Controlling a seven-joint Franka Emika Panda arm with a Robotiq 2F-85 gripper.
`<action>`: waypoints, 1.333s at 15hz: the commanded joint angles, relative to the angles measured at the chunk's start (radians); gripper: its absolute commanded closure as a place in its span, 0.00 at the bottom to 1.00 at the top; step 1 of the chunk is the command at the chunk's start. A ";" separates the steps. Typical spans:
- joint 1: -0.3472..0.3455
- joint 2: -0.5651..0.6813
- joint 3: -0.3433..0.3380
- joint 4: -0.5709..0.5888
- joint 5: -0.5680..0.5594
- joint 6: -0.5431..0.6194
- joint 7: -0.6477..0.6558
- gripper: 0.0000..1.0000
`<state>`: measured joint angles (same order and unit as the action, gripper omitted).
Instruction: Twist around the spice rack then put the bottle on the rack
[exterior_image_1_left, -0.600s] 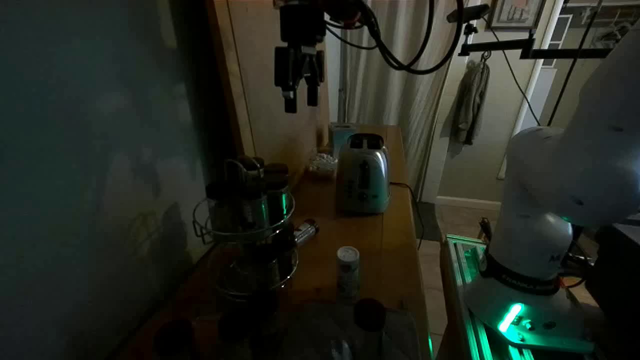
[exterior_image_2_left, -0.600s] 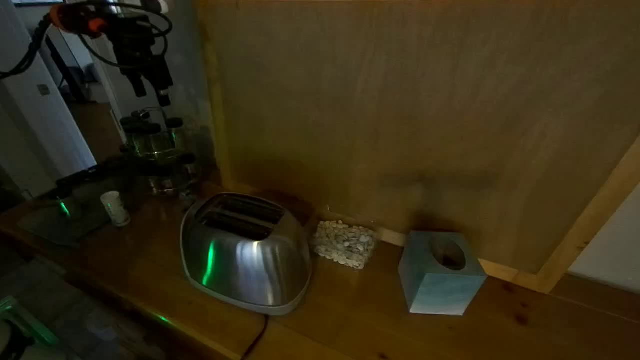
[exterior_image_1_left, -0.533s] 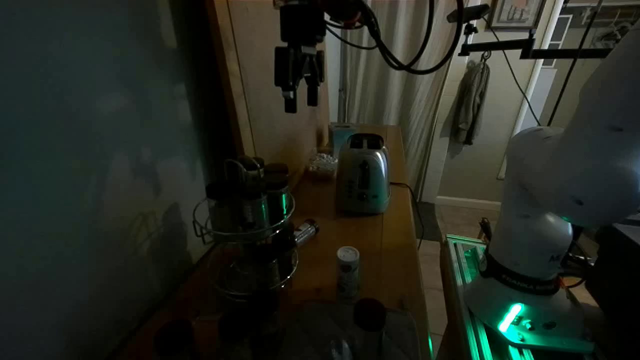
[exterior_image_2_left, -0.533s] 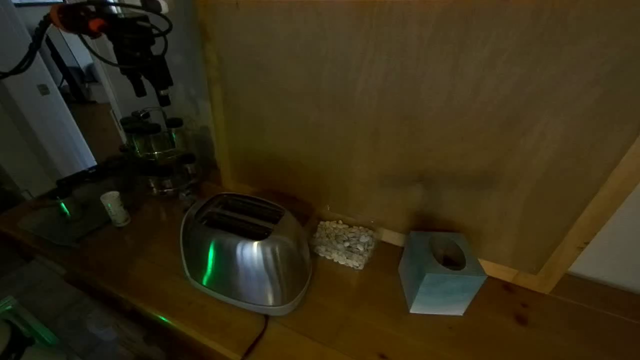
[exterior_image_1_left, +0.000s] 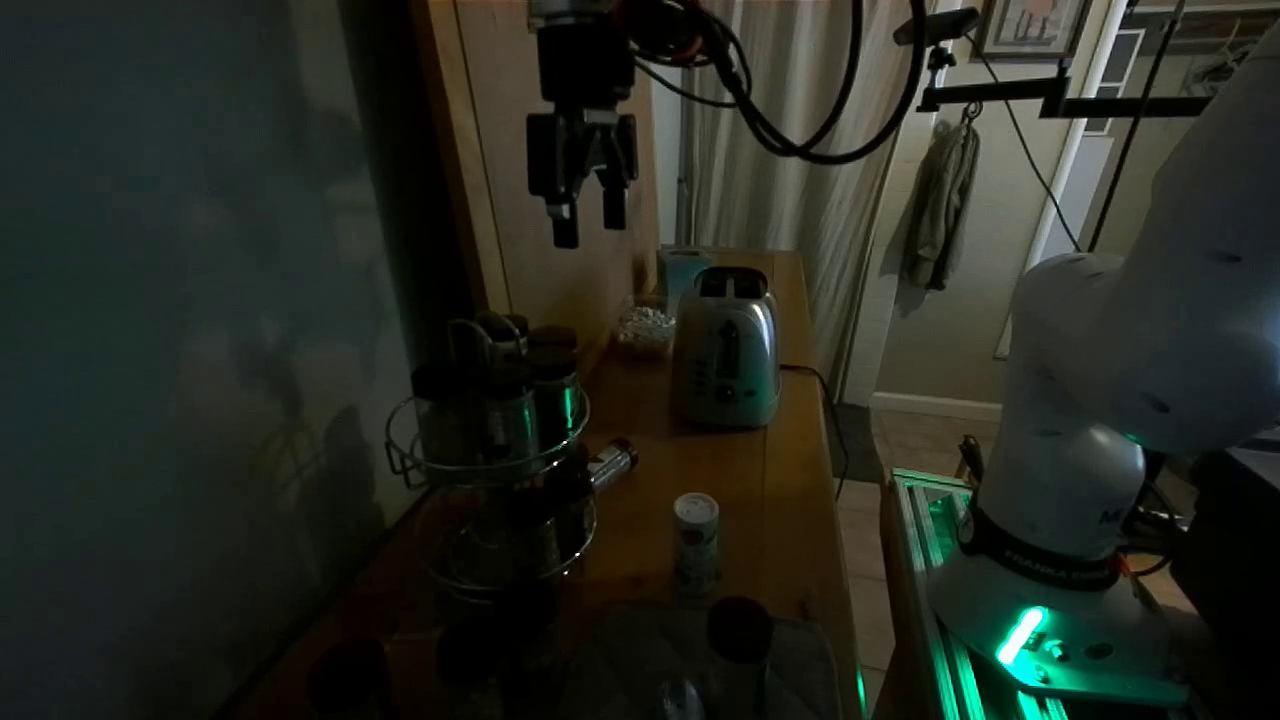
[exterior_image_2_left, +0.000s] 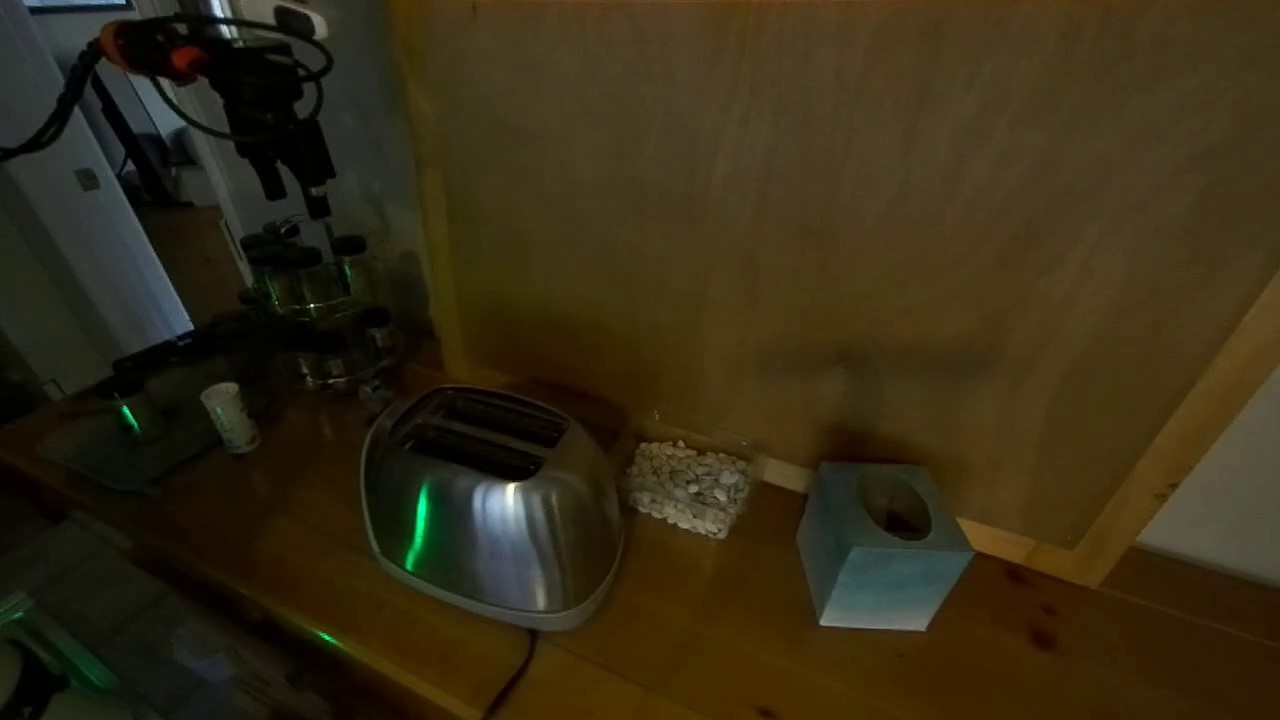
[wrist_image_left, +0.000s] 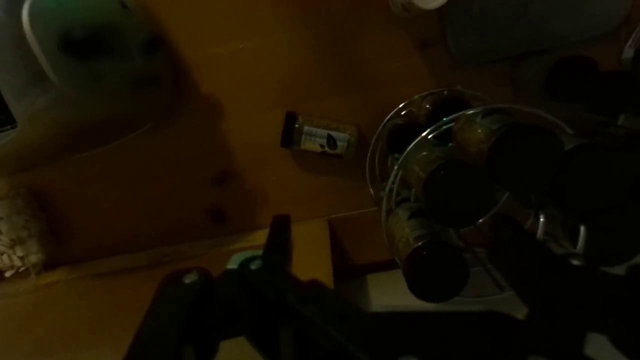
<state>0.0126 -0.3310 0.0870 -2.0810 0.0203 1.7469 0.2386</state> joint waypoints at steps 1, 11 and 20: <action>0.021 0.075 0.050 0.072 0.027 -0.039 0.143 0.00; 0.054 0.231 0.083 0.170 0.073 0.036 0.361 0.00; 0.102 0.274 0.081 0.194 0.046 0.041 0.350 0.00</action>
<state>0.1065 -0.0577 0.1766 -1.8901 0.0672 1.7912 0.5875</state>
